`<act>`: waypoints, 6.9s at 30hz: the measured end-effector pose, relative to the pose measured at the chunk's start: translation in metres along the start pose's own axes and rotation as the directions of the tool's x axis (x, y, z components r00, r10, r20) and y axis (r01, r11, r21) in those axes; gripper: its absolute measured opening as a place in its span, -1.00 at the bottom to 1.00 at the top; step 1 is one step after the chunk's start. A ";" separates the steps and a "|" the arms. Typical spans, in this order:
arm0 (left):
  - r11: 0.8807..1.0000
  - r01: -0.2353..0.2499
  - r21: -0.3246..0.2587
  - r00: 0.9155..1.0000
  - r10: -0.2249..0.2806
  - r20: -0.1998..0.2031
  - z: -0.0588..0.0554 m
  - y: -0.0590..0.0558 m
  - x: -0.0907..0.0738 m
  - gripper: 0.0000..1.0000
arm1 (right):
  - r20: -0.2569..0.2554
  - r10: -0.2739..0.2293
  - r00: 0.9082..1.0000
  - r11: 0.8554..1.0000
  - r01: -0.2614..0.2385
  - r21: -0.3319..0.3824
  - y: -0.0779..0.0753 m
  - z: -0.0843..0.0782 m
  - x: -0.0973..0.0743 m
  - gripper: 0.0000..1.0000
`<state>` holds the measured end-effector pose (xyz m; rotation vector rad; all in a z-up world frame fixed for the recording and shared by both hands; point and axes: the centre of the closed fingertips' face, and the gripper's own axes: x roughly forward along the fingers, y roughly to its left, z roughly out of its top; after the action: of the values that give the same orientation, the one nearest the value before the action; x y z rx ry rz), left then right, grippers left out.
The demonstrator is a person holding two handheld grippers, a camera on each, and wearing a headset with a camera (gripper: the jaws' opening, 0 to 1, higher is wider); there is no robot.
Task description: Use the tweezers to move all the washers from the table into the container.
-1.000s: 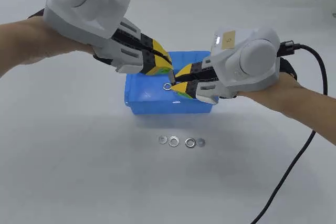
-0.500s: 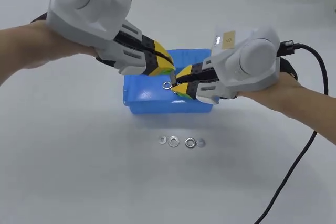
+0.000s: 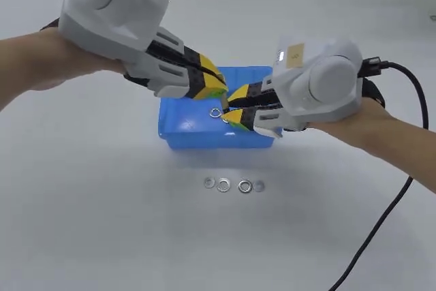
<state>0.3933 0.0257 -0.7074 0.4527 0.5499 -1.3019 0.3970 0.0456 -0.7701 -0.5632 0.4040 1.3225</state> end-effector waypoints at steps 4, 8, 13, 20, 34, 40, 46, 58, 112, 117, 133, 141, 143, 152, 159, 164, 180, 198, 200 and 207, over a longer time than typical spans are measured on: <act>1.000 0.000 0.028 1.000 0.000 0.001 0.005 -0.006 -0.005 -0.88 | 0.009 -0.003 1.000 1.000 0.003 -0.002 0.003 0.006 -0.003 -0.77; 0.999 0.002 0.034 1.000 -0.002 0.002 0.009 -0.011 -0.011 -0.88 | 0.013 -0.002 1.000 1.000 0.003 -0.019 0.007 0.012 -0.006 -0.77; 1.000 0.009 0.019 1.000 -0.009 0.011 0.015 -0.023 -0.023 -0.88 | 0.030 0.004 1.000 0.999 -0.003 -0.040 0.017 0.023 -0.012 -0.77; 1.000 0.017 0.015 0.999 -0.017 0.027 0.023 -0.044 -0.039 -0.88 | 0.054 0.014 0.998 0.998 -0.011 -0.067 0.036 0.040 -0.021 -0.77; 0.996 -0.006 0.086 0.999 0.002 0.047 0.031 -0.064 -0.055 -0.89 | 0.093 -0.004 0.996 0.995 0.013 -0.096 0.058 0.057 -0.035 -0.77; 0.999 -0.006 0.050 0.998 0.003 0.057 0.032 -0.076 -0.058 -0.89 | 0.092 0.009 0.996 0.995 0.000 -0.105 0.071 0.058 -0.037 -0.76; 1.000 0.002 0.020 0.998 -0.003 0.065 0.025 -0.089 -0.056 -0.89 | 0.086 0.023 0.996 0.995 -0.014 -0.098 0.086 0.053 -0.035 -0.76; 1.000 0.021 0.016 0.998 -0.022 0.054 0.008 -0.102 -0.047 -0.89 | 0.048 0.065 0.997 0.993 -0.059 -0.105 0.105 0.038 -0.023 -0.76; 0.999 0.025 -0.043 0.999 -0.023 0.042 -0.029 -0.091 -0.022 -0.88 | -0.030 0.073 0.997 0.997 -0.074 -0.038 0.103 0.001 0.004 -0.76; 0.998 0.028 -0.049 0.999 -0.026 0.043 -0.029 -0.091 -0.022 -0.88 | -0.037 0.072 0.997 0.997 -0.073 -0.033 0.103 -0.001 0.005 -0.77; 0.998 0.043 -0.056 0.998 -0.040 0.044 -0.030 -0.093 -0.021 -0.88 | 0.057 0.101 0.993 0.984 -0.108 0.142 0.101 0.008 0.000 -0.78; 0.997 0.044 -0.060 0.998 -0.041 0.042 -0.030 -0.091 -0.022 -0.88 | 0.053 0.121 0.991 0.986 -0.127 0.112 0.102 0.007 0.002 -0.77; 0.997 0.044 -0.060 0.998 -0.042 0.041 -0.030 -0.091 -0.022 -0.88 | 0.054 0.130 0.990 0.984 -0.135 0.114 0.101 0.007 0.002 -0.77; 0.997 0.045 -0.060 0.998 -0.042 0.039 -0.031 -0.092 -0.022 -0.88 | 0.067 0.156 0.985 0.983 -0.162 0.087 0.104 0.014 0.005 -0.78; 0.997 0.044 -0.055 0.999 -0.042 0.031 -0.032 -0.092 -0.022 -0.88 | 0.076 0.149 0.986 0.986 -0.154 0.061 0.104 0.014 0.005 -0.78; 0.998 0.048 -0.051 0.998 -0.047 0.030 -0.031 -0.093 -0.021 -0.88 | 0.055 0.151 0.987 0.988 -0.152 0.023 0.105 0.010 0.006 -0.78; 0.998 0.052 -0.048 0.998 -0.051 0.022 -0.031 -0.093 -0.021 -0.88 | 0.034 0.147 0.989 0.989 -0.148 0.019 0.105 0.006 0.006 -0.80; 0.999 0.034 0.024 0.999 -0.034 0.030 -0.002 -0.089 -0.048 -0.88 | 0.082 0.105 0.991 0.995 -0.104 -0.014 0.092 0.040 -0.016 -0.80; 0.999 0.025 0.033 0.999 -0.026 0.034 0.002 -0.087 -0.052 -0.88 | 0.085 0.097 0.992 0.995 -0.095 -0.023 0.089 0.044 -0.018 -0.80; 0.998 0.012 0.069 0.999 -0.015 0.038 0.016 -0.084 -0.061 -0.88 | 0.102 0.073 0.992 0.997 -0.069 -0.038 0.081 0.056 -0.028 -0.80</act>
<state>0.3030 0.0454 -0.6580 0.4803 0.4780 -1.3431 0.3103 0.0692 -0.7215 -0.5102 0.3193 1.4228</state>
